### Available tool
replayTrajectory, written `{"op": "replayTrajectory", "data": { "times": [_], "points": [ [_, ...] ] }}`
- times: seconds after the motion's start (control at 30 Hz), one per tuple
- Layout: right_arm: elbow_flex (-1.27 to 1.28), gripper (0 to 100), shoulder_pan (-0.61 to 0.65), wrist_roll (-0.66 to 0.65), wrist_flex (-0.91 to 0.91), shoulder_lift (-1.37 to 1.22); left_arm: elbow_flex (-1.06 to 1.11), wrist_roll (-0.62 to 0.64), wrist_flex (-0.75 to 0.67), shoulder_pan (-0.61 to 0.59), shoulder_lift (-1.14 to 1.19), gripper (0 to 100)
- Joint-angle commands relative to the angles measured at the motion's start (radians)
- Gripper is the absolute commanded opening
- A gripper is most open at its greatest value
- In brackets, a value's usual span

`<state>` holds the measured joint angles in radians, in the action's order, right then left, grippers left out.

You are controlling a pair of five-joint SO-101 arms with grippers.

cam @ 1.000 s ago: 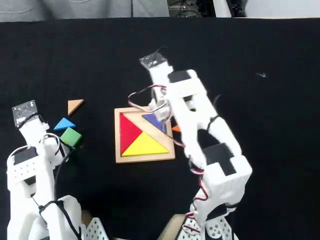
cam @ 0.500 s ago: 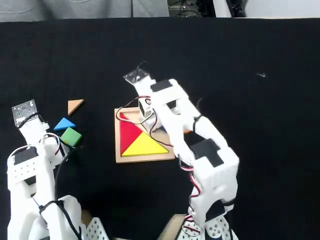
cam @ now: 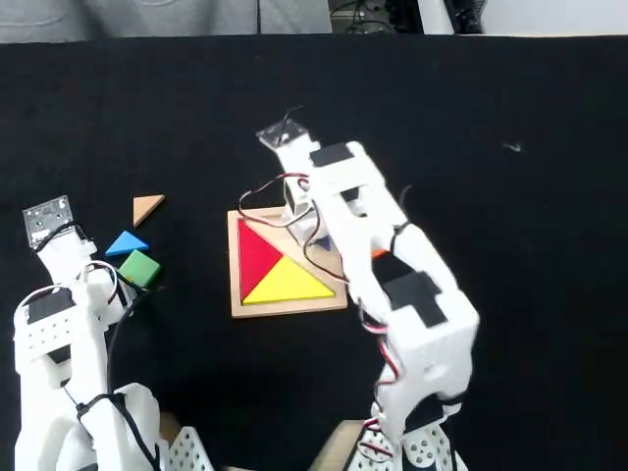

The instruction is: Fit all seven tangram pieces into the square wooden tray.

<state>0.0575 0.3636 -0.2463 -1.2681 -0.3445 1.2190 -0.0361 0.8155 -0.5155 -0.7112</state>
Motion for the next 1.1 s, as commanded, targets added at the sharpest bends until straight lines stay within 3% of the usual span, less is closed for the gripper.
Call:
{"op": "replayTrajectory", "data": {
  "times": [0.0,0.17,0.33,0.47,0.77,0.93,1.07],
  "points": [
    [-0.035,1.1,-0.049,-0.028,-0.083,0.199,-0.002,-0.008,-0.018,-0.004,-0.020,18],
    [0.142,1.1,-0.213,-0.244,-0.063,0.435,-0.001,-0.008,-0.018,-0.005,-0.020,18],
    [0.394,1.6,-0.338,-0.473,0.092,0.513,0.016,-0.008,-0.057,-0.002,-0.017,18],
    [0.463,11.3,-0.353,-0.548,0.140,0.473,0.036,-0.008,-0.084,-0.002,-0.021,18],
    [0.461,15.2,-0.382,-0.565,0.358,0.386,0.039,-0.006,-0.087,-0.001,-0.021,18],
    [0.435,15.2,-0.285,-0.519,0.267,0.374,0.038,-0.006,-0.089,0.001,-0.021,18],
    [0.390,15.2,-0.284,-0.509,0.238,0.372,0.039,-0.006,-0.089,-0.001,-0.021,18]
  ]
}}
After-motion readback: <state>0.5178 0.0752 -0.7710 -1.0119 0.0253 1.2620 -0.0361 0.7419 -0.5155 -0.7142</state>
